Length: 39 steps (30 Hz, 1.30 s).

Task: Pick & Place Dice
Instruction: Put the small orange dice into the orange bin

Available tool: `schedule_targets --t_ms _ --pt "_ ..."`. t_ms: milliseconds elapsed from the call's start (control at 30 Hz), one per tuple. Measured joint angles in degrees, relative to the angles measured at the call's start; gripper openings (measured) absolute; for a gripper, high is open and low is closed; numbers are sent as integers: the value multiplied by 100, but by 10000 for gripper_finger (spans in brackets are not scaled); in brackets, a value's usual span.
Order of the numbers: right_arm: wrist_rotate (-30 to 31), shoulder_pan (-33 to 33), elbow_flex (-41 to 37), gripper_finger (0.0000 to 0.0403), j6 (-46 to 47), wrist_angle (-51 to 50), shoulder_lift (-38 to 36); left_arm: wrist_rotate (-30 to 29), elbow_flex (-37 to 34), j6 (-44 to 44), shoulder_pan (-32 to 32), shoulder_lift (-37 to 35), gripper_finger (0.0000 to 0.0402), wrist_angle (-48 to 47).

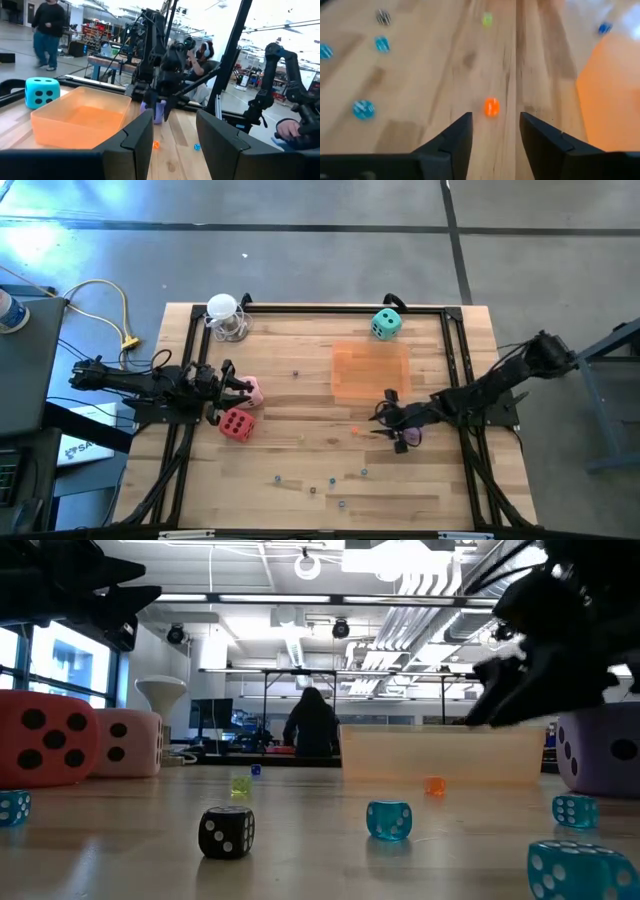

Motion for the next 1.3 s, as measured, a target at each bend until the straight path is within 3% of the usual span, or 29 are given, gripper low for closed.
schedule_targets --t_ms 233,567,967,1300 --pt "-72 -235 46 165 -156 1022 1036 4 -2 2 0 2 144 -7" --pt "-381 -384 73 162 -213 1891 1676 219 0 -88 -5 204 144 -20" --pt "-36 -184 323 162 -325 1809 1542 236 0 35 -146 490 144 289" --pt "32 138 726 162 -178 1010 1540 233 -1 35 -148 490 144 282"
